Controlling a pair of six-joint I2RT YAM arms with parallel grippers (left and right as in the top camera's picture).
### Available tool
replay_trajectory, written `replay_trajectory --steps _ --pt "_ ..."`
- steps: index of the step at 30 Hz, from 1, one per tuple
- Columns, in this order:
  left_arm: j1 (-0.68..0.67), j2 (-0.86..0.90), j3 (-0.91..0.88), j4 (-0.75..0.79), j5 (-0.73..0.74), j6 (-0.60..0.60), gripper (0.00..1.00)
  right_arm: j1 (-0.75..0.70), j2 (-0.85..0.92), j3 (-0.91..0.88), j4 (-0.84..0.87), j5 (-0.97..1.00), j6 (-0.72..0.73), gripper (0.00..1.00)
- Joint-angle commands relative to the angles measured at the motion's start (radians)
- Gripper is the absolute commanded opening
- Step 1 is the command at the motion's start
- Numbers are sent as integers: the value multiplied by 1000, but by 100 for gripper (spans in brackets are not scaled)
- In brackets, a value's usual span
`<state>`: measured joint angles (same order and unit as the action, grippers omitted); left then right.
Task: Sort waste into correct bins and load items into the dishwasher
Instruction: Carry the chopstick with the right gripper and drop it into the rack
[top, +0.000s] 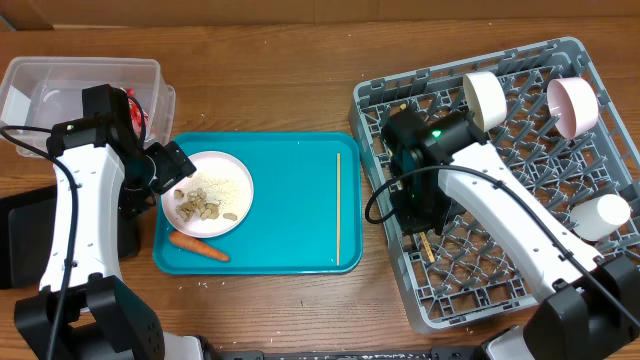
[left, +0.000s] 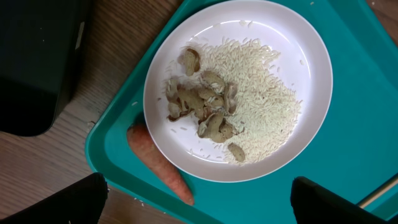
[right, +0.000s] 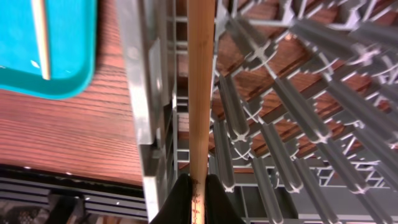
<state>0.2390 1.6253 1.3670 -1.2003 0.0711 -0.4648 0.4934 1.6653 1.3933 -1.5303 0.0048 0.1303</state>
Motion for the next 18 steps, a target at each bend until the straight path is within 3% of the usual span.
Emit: replay_trajectory --steps 1,7,10,11,12,14,18 --pt "-4 -17 -6 0 -1 25 96 3 7 -44 24 3 4 4" --pt "-4 -17 -6 0 -1 43 96 3 7 -64 34 2 4 4" --pt "-4 -17 -6 0 -4 43 96 3 7 -64 32 2 4 9" --pt "-4 -17 -6 0 -3 43 96 3 7 -64 31 2 4 16" --pt "-4 -17 -6 0 -3 43 96 3 7 -64 29 2 4 34" --pt "-4 -17 -6 1 -3 51 96 3 7 -64 26 2 5 47" --pt "-4 -17 -6 1 -4 51 96 3 7 -54 32 2 41 49"
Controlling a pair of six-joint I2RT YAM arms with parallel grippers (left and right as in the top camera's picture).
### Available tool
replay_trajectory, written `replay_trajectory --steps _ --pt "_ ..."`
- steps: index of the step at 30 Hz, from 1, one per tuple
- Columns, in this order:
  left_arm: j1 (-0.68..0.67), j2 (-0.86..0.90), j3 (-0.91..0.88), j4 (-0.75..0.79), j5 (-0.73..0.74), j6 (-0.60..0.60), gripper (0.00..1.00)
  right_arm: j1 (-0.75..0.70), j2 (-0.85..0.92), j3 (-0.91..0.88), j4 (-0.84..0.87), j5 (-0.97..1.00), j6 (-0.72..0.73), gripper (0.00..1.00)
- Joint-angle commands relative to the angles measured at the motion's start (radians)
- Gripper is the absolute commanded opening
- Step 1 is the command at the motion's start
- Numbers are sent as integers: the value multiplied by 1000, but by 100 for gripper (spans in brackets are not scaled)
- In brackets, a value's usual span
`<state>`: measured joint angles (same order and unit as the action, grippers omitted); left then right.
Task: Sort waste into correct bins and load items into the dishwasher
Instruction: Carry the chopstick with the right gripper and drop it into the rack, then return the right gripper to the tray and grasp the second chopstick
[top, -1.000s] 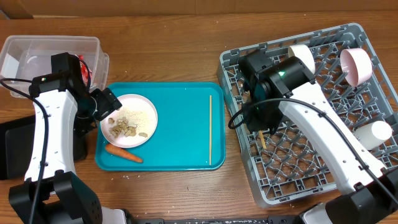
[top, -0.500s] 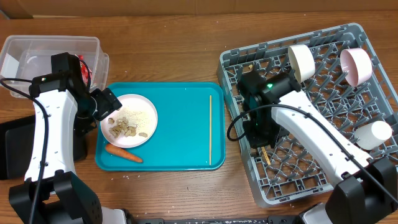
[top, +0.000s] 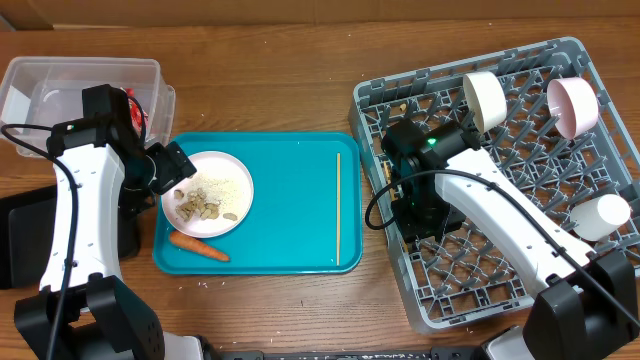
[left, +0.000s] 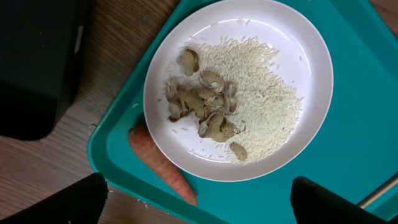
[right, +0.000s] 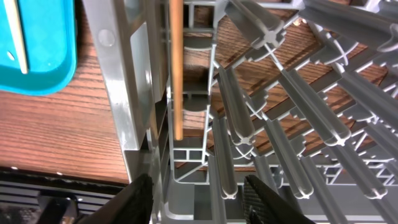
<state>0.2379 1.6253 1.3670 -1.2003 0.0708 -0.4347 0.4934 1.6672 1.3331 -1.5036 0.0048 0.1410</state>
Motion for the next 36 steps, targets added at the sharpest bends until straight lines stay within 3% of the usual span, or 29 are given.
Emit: replay_trajectory --steps 1,8,10,11,17,25,36 --pt "-3 -17 -6 2 -3 20 96 3 5 19 5 2 38 49" --pt "-3 -17 -6 3 -3 20 96 54 5 259 85 -69 101 51" --pt "-3 -17 -6 3 -3 20 96 82 5 291 158 -95 110 59" --pt "-3 -17 -6 2 -2 19 96 98 5 291 203 -96 124 63" --pt "-3 -17 -6 -2 -3 19 95 168 90 290 321 -92 166 64" --pt "-3 -17 -6 -4 0 19 95 181 294 290 332 -66 275 63" --pt "-3 -17 -6 1 0 16 95 181 446 290 353 -74 279 60"
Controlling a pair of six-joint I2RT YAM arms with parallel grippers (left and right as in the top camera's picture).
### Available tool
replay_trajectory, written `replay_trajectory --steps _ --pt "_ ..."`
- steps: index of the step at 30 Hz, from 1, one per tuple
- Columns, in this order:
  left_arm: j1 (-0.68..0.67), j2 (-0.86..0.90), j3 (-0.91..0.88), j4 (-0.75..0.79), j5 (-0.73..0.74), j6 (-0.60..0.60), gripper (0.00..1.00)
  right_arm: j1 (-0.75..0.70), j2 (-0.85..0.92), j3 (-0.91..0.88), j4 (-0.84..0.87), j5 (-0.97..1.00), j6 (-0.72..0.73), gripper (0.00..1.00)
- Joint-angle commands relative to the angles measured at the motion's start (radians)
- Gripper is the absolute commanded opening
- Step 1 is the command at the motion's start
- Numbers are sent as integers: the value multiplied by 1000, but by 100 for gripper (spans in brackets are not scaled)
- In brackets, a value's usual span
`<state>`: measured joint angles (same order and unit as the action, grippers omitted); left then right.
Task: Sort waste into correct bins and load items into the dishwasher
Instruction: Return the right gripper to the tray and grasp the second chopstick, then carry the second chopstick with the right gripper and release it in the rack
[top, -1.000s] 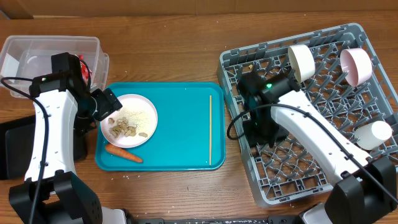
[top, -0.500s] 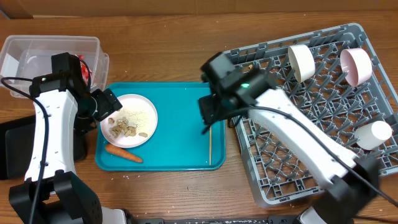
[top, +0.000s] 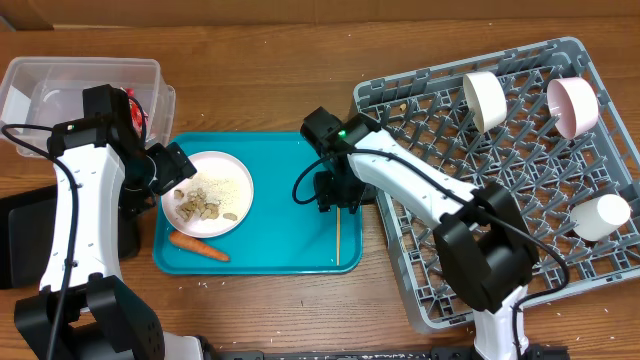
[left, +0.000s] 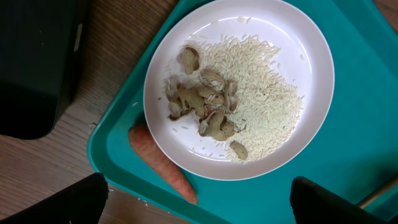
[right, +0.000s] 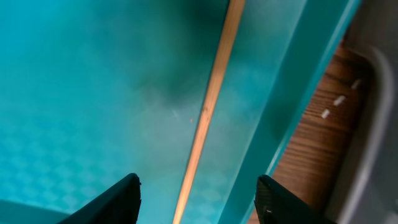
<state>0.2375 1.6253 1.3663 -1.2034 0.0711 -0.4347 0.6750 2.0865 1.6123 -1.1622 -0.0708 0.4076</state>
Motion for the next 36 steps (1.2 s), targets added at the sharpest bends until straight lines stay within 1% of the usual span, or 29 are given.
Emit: replay_trajectory --steps 1,6,11,13,14,16,17,22,26,29,36 --pt "-2 -17 -5 4 0 16 95 0 32 10 18 2 13 60" --pt "-2 -17 -5 3 0 16 96 0 69 8 26 2 13 57" --pt "-2 -17 -5 3 0 16 96 0 89 -38 64 2 21 53" --pt "-2 -17 -5 3 0 16 96 0 89 -48 74 6 36 46" --pt "-2 -17 -5 3 0 16 95 0 89 -49 77 6 39 39" --pt "-2 -17 -5 3 0 16 95 0 89 -49 79 6 39 29" --pt "-2 -17 -5 3 0 16 96 0 89 -49 78 6 39 23" --pt "-2 -17 -5 3 0 16 96 0 89 -49 73 1 39 4" --pt "-2 -17 -5 3 0 16 95 0 86 -29 41 -2 39 4" --pt "-2 -17 -5 4 0 16 96 -3 61 29 -23 -1 28 4" --pt "-2 -17 -5 3 0 16 95 -9 -138 201 -125 3 -99 4"
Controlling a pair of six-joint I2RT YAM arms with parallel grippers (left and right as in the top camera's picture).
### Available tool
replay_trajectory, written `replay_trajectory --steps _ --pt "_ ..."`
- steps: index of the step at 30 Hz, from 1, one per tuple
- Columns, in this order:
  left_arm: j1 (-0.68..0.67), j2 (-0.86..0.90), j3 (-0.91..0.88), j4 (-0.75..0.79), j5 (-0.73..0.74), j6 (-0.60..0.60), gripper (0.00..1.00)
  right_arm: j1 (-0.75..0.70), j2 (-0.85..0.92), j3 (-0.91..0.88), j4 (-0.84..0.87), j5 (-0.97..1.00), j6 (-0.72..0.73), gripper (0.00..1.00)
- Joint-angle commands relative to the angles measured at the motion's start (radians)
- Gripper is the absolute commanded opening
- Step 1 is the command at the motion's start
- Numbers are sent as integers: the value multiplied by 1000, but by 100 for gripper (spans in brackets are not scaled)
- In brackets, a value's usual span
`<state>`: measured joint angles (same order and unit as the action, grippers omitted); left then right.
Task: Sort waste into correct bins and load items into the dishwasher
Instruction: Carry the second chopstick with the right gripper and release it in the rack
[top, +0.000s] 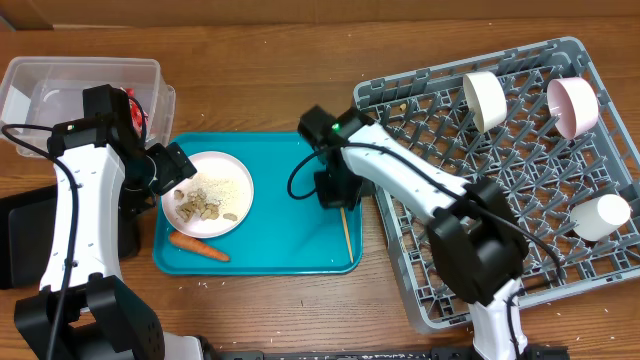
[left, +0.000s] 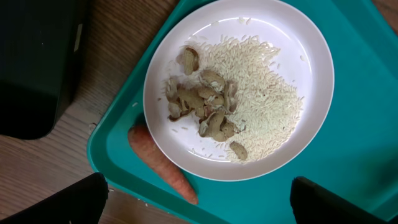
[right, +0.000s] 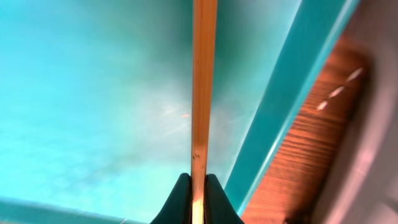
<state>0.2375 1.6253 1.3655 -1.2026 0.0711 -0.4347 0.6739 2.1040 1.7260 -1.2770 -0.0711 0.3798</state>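
Note:
My right gripper (top: 335, 190) (right: 198, 180) is shut on a wooden chopstick (right: 204, 87) over the right part of the teal tray (top: 290, 160). In the overhead view the chopstick (top: 347, 235) slants toward the tray's front right corner. A white plate (top: 207, 193) (left: 239, 90) of rice and peanut shells sits at the tray's left. An orange carrot (top: 198, 247) (left: 165, 168) lies beside it. My left gripper (top: 165, 165) (left: 199, 199) hangs open above the plate, holding nothing. The grey dish rack (top: 470, 260) stands to the right.
The rack holds a white cup (top: 485, 100), a pink bowl (top: 572, 106) and another white cup (top: 603, 216). A clear plastic bin (top: 60, 85) stands at the back left and a black bin (top: 20, 240) at the left edge.
My right gripper was open above the chopstick lying on the tray; now it is shut on it and the chopstick is slightly tilted. The left arm has not moved.
My right gripper was shut on a first chopstick at the rack's left edge. Then it stood open with that chopstick left in the rack. Then it was open over the second chopstick on the tray, and now grips it. The left gripper stayed open over the plate.

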Motion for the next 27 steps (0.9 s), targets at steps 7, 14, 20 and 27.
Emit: replay_trajectory --steps 7,14,20,27 --pt "-2 -17 -4 -1 0 16 95 -100 -325 100 -130 183 -110 4" --pt "-2 -17 -4 -1 0 16 95 -259 -331 35 -306 195 -206 4" --pt "-2 -17 -4 0 0 16 96 -291 -331 -116 -278 115 -232 4" --pt "-2 -17 -4 4 0 16 96 -226 -331 -283 -203 92 -220 4"
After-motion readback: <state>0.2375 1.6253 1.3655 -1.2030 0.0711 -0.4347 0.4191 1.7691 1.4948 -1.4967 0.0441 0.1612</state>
